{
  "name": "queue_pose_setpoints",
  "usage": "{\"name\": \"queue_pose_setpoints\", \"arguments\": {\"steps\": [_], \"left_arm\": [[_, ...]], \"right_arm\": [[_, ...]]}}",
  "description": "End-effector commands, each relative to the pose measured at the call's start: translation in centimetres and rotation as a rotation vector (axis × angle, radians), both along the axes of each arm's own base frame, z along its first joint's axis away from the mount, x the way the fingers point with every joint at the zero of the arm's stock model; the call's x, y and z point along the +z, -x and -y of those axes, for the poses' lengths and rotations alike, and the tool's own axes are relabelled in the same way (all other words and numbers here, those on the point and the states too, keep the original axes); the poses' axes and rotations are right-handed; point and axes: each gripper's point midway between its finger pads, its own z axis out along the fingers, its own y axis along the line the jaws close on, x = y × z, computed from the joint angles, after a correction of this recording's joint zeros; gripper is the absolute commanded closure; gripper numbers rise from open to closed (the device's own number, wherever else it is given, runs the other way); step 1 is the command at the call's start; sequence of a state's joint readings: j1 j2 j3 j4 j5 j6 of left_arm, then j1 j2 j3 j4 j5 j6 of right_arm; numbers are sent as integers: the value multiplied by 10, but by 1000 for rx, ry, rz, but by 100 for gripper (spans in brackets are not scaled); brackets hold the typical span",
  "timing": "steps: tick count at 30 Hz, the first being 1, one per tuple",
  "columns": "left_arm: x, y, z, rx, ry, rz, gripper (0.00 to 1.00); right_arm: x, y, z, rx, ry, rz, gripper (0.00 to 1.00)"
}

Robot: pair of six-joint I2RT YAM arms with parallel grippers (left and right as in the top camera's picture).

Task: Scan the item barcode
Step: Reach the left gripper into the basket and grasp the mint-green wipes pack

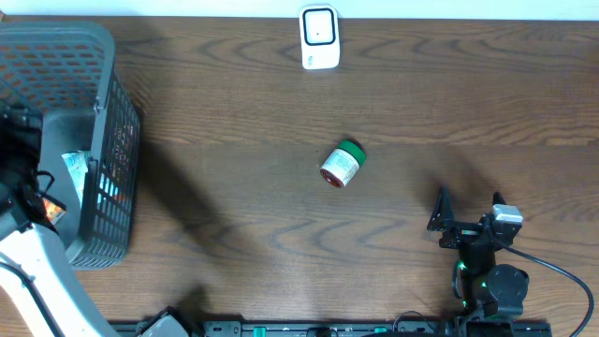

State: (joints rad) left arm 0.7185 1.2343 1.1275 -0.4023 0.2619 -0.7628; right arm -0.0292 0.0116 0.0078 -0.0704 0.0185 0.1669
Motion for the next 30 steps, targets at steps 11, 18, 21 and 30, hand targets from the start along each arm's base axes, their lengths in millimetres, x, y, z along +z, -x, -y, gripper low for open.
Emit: {"name": "queue_pose_setpoints", "arguments": {"steps": [11, 18, 21, 30], "left_arm": [[-114, -19, -25, -311, -199, -425, 2], [-162, -32, -13, -544, -282, -564, 2], [-179, -34, -8, -601, -286, -603, 2], [-223, -18, -14, -588, -226, -753, 2]], "right_arm": [[0, 0, -1, 5, 15, 2, 1], [0, 0, -1, 5, 15, 2, 1], [0, 0, -1, 5, 15, 2, 1], [0, 0, -1, 5, 15, 2, 1]]}}
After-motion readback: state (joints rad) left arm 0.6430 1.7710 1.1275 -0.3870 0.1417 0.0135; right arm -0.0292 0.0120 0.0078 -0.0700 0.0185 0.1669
